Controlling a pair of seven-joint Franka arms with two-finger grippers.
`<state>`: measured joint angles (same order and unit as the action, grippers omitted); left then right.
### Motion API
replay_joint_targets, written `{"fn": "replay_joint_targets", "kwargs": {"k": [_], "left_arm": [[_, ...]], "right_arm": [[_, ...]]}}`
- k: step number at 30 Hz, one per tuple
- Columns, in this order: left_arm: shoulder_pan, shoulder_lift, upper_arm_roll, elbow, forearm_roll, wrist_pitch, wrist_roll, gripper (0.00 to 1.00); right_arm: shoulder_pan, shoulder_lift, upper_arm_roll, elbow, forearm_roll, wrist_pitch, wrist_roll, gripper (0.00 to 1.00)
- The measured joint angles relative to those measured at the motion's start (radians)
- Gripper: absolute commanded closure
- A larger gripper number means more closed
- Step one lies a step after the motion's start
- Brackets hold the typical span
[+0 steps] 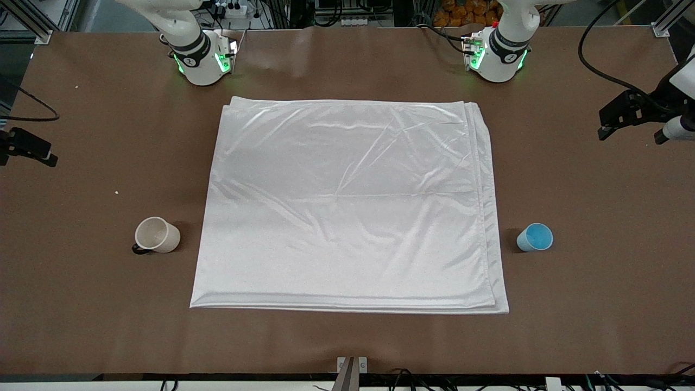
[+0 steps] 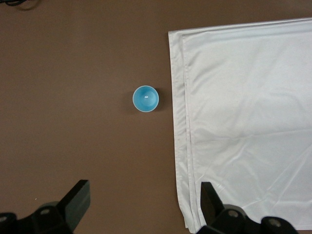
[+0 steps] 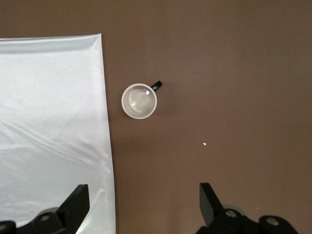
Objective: Place blue cup into white mug on cloth
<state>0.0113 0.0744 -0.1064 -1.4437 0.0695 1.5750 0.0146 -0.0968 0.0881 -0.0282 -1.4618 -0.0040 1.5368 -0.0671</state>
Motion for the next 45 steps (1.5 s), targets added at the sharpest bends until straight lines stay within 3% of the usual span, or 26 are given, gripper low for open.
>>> {"fn": "replay_joint_targets", "kwargs": {"k": [10,20,31,45], "left_arm": [[0.078,0.180,0.008,-0.070,0.017,0.258,0.017,0.00],[0.133,0.340,0.008,-0.219,0.017,0.545,0.038,0.00],[0.106,0.422,0.004,-0.245,0.017,0.563,-0.018,0.00],[0.109,0.503,0.005,-0.246,0.017,0.584,-0.027,0.00]], "right_arm": [[0.000,0.021,0.003,0.000,0.001,0.011,-0.014,0.00],[0.000,0.125,0.004,-0.004,0.001,0.135,-0.236,0.00],[-0.001,0.258,0.002,-0.012,0.001,0.244,-0.615,0.00],[-0.012,0.361,-0.001,-0.037,0.000,0.355,-1.050,0.00]]}}
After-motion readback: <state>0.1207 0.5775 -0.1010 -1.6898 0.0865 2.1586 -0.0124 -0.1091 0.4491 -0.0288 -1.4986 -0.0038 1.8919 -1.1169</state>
